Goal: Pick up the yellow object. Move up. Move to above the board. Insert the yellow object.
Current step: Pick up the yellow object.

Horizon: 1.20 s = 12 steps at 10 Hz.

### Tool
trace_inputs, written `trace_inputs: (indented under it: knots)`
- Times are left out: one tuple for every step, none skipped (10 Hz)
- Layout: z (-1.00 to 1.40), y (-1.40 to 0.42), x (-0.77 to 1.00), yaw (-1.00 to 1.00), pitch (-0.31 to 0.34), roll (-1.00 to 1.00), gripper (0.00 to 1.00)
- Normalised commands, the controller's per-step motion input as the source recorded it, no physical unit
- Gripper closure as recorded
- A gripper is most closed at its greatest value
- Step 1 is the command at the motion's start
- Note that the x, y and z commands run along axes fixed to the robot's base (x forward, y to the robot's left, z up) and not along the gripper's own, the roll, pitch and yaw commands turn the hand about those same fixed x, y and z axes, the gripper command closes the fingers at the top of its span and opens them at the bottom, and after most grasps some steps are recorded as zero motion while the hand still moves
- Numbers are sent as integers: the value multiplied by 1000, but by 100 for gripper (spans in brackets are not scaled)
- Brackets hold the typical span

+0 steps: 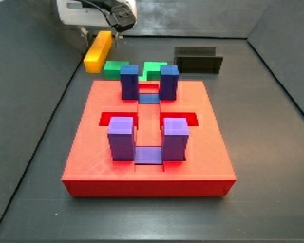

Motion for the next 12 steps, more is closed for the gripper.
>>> trace_inputs:
  knots:
    - [-249,0,0,0,-114,0,0]
    - [-263,0,0,0,-117,0,0]
    - [-283,0,0,0,-123,0,0]
    - [-286,0,0,0,-119,0,0]
    - [-286,0,3,0,-117,0,0]
    - [-291,0,0,0,-116,0,0]
    - [-297,0,0,0,-116,0,0]
    - [-300,0,0,0,-116,0,0]
    - [-309,0,0,0,-121,0,0]
    - [-297,0,0,0,-126,0,0]
    - [-260,0,0,0,-123,0,0]
    - [-231,0,0,0,-106,0,0]
